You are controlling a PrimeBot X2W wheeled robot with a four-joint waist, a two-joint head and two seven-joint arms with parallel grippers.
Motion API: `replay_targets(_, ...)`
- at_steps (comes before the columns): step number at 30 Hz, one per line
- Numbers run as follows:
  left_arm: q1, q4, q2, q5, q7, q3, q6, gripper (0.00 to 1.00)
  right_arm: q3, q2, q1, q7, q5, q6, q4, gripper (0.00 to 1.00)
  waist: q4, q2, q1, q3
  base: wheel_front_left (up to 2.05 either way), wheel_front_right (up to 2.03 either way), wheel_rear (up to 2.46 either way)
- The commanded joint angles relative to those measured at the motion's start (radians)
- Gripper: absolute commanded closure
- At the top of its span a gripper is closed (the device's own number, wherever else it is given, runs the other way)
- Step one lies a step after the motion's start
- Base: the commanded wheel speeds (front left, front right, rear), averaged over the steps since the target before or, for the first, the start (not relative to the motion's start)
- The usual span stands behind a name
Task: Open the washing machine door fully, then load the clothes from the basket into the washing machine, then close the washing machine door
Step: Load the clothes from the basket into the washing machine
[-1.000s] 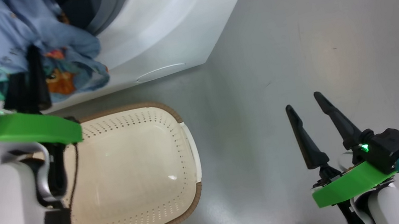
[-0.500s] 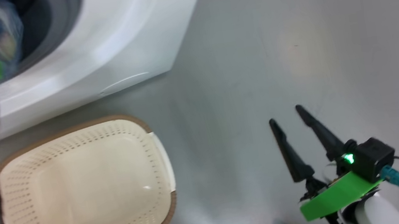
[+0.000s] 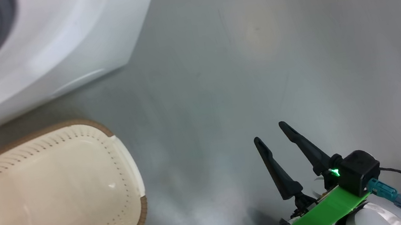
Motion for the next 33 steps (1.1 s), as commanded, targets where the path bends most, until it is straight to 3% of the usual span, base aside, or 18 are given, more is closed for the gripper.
replay_targets(1,-0.021,-0.017,0.055,0.014,-0.007,0.009,0.008,1.0,0.023,-0.005,0.028,-0.005,0.007,0.009,-0.023,0.0,-0.026,0.0,0.0,0.036,0.0,0.0,0.0)
replay_targets(11,-0.147,0.041,0.098,0.07,-0.015,-0.041,0.023,1.0,0.032,-0.005,0.042,-0.005,0.02,0.009,-0.029,0.0,-0.035,0.0,0.0,0.098,0.0,0.0,0.0)
replay_targets(14,-0.158,0.104,0.103,0.089,0.012,-0.065,0.03,0.77,0.035,-0.005,0.042,-0.005,0.021,0.009,-0.027,0.0,-0.034,0.0,0.0,0.099,0.0,0.0,0.0)
replay_targets(16,-0.165,0.136,0.1,0.093,0.025,-0.073,0.031,0.51,0.028,-0.005,0.042,-0.005,0.025,0.009,-0.027,0.0,-0.03,0.0,0.0,0.095,0.0,0.0,0.0)
replay_targets(17,-0.167,0.15,0.097,0.09,0.025,-0.073,0.036,0.13,0.024,-0.005,0.044,-0.005,0.025,0.009,-0.025,0.0,-0.025,0.0,0.0,0.09,0.0,0.0,0.0)
replay_targets(18,-0.168,0.165,0.093,0.087,0.03,-0.071,0.043,0.0,0.021,-0.005,0.044,-0.005,0.024,0.009,-0.024,0.0,-0.021,0.0,0.0,0.084,0.0,0.0,0.0)
replay_targets(33,-0.085,0.247,-0.018,0.019,-0.012,-0.04,0.138,0.0,0.02,-0.005,0.017,-0.005,0.003,0.009,-0.007,0.0,0.041,0.0,0.0,-0.021,0.0,0.0,0.0)
